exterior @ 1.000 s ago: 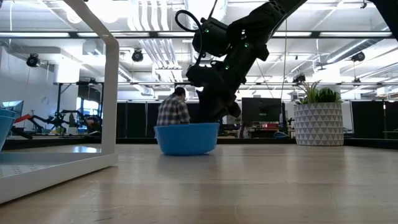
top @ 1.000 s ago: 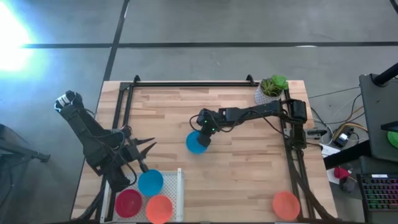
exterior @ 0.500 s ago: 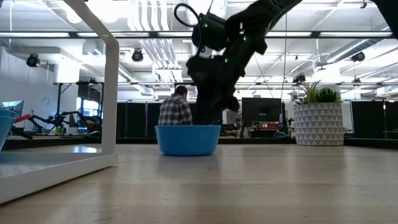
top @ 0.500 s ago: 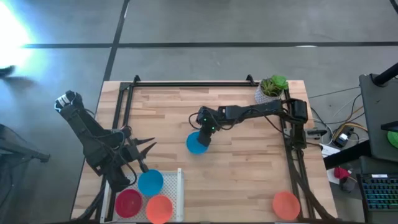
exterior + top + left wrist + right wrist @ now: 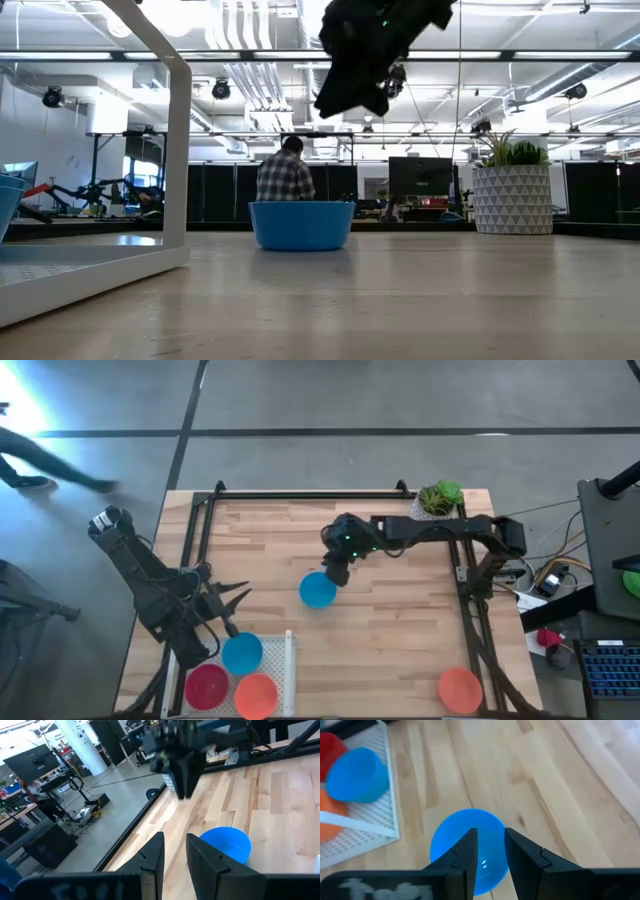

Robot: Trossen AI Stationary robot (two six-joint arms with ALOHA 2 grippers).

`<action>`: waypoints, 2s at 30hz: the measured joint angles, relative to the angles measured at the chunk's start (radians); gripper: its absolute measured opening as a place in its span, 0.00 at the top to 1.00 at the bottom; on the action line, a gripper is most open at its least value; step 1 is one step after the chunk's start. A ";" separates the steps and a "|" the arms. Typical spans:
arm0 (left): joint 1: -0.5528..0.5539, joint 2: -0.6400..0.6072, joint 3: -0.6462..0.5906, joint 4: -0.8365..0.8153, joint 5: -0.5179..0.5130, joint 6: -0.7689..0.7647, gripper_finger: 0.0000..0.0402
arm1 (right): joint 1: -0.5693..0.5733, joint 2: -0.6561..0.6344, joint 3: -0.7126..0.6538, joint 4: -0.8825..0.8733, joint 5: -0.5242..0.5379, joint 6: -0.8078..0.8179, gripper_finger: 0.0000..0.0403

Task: Pick & Place Mini bowls
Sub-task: Stack the blue bowl on top of the blue bowl on the shelf

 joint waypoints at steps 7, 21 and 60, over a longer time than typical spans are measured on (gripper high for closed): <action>0.029 0.000 -0.043 0.072 0.003 -0.006 0.81 | 0.051 -0.104 -0.068 -0.002 0.080 -0.033 0.80; 0.334 0.000 -0.044 0.234 0.277 -0.002 0.81 | 0.211 -0.197 -0.171 0.009 0.237 -0.020 0.80; 0.879 0.215 0.055 0.663 0.935 0.373 0.81 | 0.407 -0.198 -0.213 0.049 0.260 -0.031 0.82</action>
